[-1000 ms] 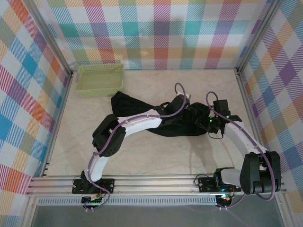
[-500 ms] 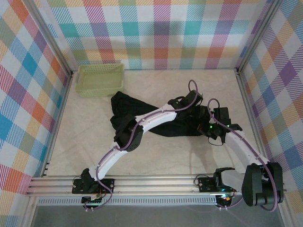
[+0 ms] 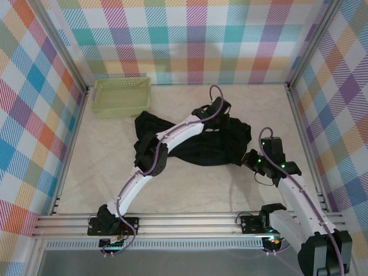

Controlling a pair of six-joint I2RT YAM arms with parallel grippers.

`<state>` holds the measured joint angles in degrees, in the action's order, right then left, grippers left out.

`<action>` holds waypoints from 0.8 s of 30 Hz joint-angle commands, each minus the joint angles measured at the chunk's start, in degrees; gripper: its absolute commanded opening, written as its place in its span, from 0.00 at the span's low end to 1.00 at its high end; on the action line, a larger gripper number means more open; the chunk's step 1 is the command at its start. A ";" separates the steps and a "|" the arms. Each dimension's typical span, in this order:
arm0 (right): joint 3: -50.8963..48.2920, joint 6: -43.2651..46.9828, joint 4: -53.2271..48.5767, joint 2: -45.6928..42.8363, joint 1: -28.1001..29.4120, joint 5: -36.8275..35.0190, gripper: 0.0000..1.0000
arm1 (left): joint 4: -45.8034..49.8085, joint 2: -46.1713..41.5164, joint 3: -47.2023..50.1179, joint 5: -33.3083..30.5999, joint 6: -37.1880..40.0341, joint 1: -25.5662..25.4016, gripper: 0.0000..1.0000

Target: Fold the inside-out t-shirt

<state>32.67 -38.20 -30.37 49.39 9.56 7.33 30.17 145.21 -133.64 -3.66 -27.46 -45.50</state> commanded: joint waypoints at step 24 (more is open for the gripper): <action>-3.35 -0.89 4.55 6.43 4.51 3.65 0.63 | -0.82 -2.98 -0.82 4.01 0.59 -1.12 0.24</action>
<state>31.27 -38.26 -27.66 56.29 12.71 10.17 29.85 144.55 -133.62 0.19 -27.59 -46.11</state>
